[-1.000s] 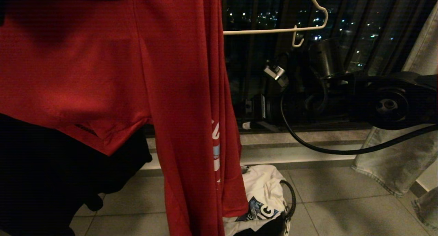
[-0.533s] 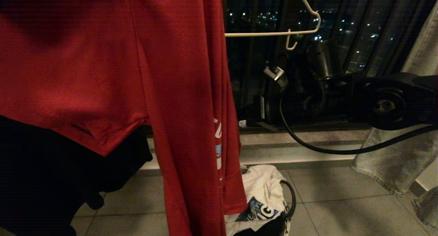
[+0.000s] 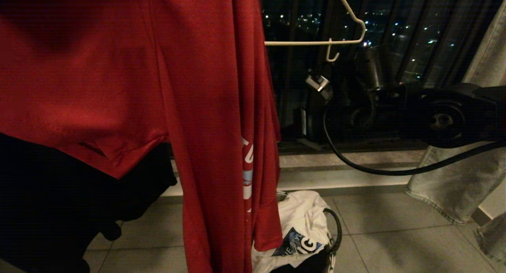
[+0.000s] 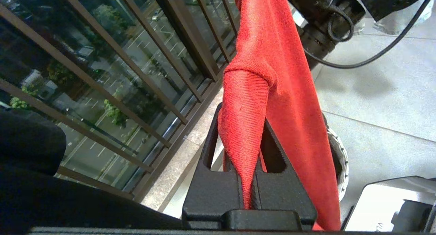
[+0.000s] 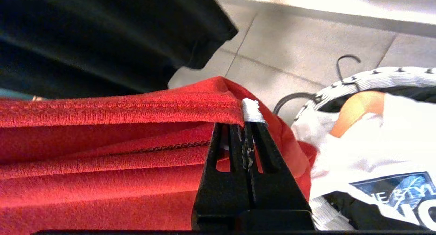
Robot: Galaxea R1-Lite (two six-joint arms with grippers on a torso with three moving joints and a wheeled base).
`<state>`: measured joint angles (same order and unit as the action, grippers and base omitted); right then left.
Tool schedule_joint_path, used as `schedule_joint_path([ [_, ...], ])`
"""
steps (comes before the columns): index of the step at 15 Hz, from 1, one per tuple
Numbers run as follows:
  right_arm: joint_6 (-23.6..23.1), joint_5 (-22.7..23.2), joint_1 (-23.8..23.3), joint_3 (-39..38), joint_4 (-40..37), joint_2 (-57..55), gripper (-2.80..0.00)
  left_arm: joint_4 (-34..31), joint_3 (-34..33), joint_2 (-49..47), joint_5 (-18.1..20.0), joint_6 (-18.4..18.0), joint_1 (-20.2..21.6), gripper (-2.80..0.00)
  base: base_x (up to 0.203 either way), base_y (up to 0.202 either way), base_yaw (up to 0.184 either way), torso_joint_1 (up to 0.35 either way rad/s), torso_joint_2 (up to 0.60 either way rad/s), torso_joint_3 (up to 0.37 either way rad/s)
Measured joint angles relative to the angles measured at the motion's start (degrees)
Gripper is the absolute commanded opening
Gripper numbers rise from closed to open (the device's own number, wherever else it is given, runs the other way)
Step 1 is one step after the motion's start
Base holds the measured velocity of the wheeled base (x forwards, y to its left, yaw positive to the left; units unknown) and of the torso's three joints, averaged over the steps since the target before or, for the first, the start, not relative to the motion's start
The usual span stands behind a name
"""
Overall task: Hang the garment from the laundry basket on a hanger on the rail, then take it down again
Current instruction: Hang the clothes on the clothes rack
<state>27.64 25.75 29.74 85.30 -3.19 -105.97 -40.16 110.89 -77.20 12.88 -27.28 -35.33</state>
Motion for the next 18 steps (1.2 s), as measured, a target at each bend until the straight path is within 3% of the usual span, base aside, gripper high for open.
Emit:
schedule_joint_path([
  [18, 0.6, 0.1, -8.8, 7.3, -0.4, -4.6, -2.80, -0.4, -0.4, 1.0, -0.6, 0.0, 0.0, -2.80, 0.000, 0.000, 0.000, 0.000, 0.00, 0.000],
])
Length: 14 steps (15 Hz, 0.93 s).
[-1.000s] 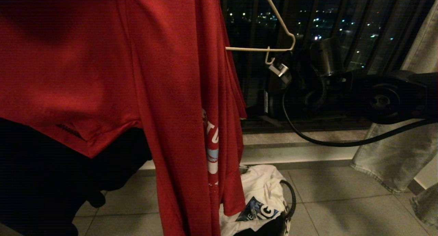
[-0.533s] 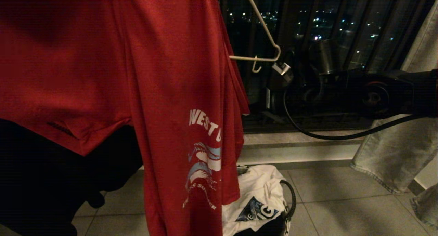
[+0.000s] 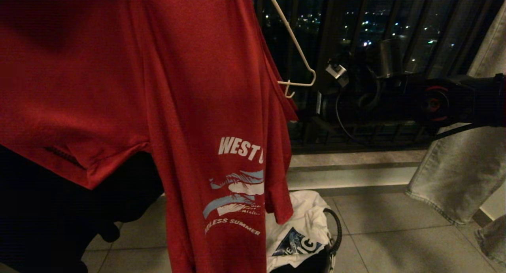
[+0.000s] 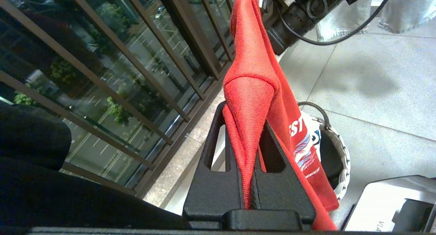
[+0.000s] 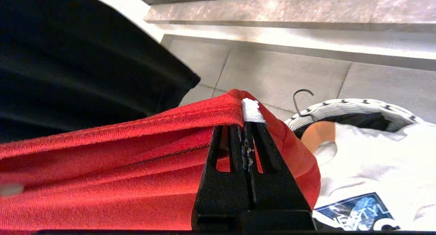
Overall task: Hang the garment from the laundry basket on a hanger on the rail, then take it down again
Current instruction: Hang the clothes on the clothes rack
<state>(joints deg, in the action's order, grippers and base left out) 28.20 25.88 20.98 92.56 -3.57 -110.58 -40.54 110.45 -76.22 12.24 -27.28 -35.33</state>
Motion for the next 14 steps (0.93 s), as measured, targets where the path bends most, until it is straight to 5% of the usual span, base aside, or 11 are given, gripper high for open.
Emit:
schedule_joint_path([
  [14, 0.0, -0.3, -4.1, 1.8, 0.0, 3.0, -2.80, 0.2, -3.5, -0.4, -1.0, -0.3, 0.0, -2.80, 0.000, 0.000, 0.000, 0.000, 0.00, 0.000],
])
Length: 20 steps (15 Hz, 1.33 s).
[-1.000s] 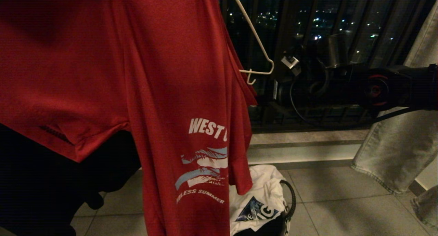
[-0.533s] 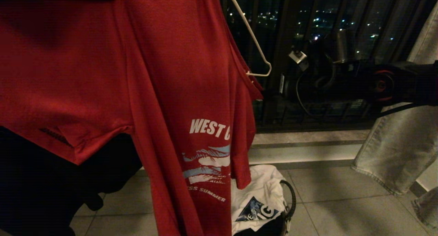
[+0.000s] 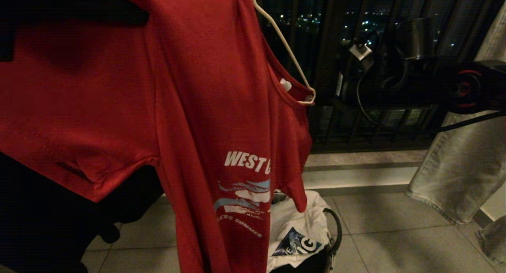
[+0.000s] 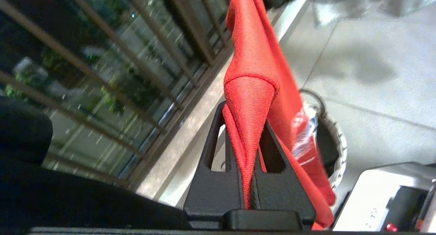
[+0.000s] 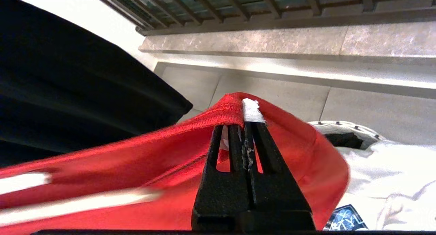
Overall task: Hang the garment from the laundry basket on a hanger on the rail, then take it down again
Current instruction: Hang the clothes on the clothes rack
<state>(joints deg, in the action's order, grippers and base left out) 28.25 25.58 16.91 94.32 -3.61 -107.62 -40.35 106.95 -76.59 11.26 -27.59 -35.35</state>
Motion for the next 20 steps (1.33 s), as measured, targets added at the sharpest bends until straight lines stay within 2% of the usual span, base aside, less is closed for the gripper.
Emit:
schedule_joint_path([
  [2, 0.0, 0.0, -0.3, 0.1, 0.0, 0.4, -2.80, 0.1, -1.0, -0.4, -1.2, -1.0, 0.0, -2.80, 0.000, 0.000, 0.000, 0.000, 0.00, 0.000],
  [8, -0.4, -0.6, -1.1, 0.4, 0.0, 1.1, -2.80, 0.7, -1.1, -2.8, -1.3, -1.5, -0.2, -2.80, 0.000, 0.000, 0.000, 0.000, 0.00, 0.000],
  [11, -0.5, -0.6, -1.1, 0.5, 0.0, 0.9, -2.80, 5.3, 0.1, -3.2, -1.4, -1.4, -0.2, -2.80, 0.000, 0.000, 0.000, 0.000, 0.00, 0.000],
  [17, -0.5, -0.6, -1.7, 1.2, -0.3, -0.2, -2.80, 5.1, -0.1, -2.3, -1.9, -1.4, -0.2, -2.80, 0.000, 0.000, 0.000, 0.000, 0.00, 0.000],
  [20, -2.1, -0.4, -1.8, 2.1, -4.7, 0.5, -2.80, 5.1, -0.1, -2.2, -2.4, -1.6, -0.2, -2.80, 0.000, 0.000, 0.000, 0.000, 0.00, 0.000],
])
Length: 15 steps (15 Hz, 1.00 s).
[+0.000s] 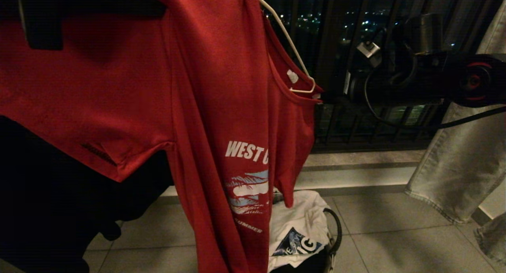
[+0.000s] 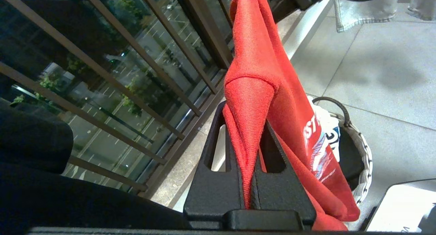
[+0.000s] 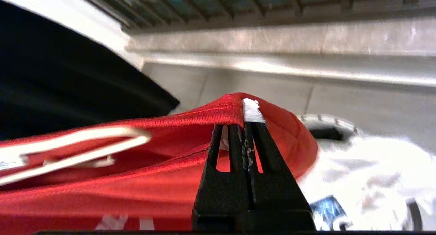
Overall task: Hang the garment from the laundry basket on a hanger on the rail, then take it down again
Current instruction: Hang the clothes on the clothes rack
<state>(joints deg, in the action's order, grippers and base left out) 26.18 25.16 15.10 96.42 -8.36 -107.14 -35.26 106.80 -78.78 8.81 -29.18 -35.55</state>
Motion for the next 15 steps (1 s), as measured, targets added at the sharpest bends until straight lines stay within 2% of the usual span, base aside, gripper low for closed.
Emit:
schedule_joint_path([
  [3, -0.5, 0.3, 0.0, 2.1, -5.8, 1.2, -2.80, 0.0, -0.1, 0.0, -0.1, -0.1, 0.0, -2.80, 0.000, 0.000, 0.000, 0.000, 0.00, 0.000],
  [8, -0.5, 0.5, 0.0, 3.1, -8.0, 3.9, -2.80, 0.0, -1.1, 0.1, 0.0, -0.2, 0.0, -2.80, 0.000, 0.000, 0.000, 0.000, 0.00, 0.000],
  [12, -0.5, 3.2, 0.2, 5.8, -15.4, 6.4, -2.80, 0.1, -1.2, 0.0, -0.1, -0.2, 0.0, -2.80, 0.000, 0.000, 0.000, 0.000, 0.00, 0.000],
  [15, -0.5, 3.5, 0.2, 8.5, -20.1, 7.4, -2.80, 0.2, -1.0, 0.0, -0.3, -0.3, 0.0, -2.80, 0.000, 0.000, 0.000, 0.000, 0.00, 0.000],
])
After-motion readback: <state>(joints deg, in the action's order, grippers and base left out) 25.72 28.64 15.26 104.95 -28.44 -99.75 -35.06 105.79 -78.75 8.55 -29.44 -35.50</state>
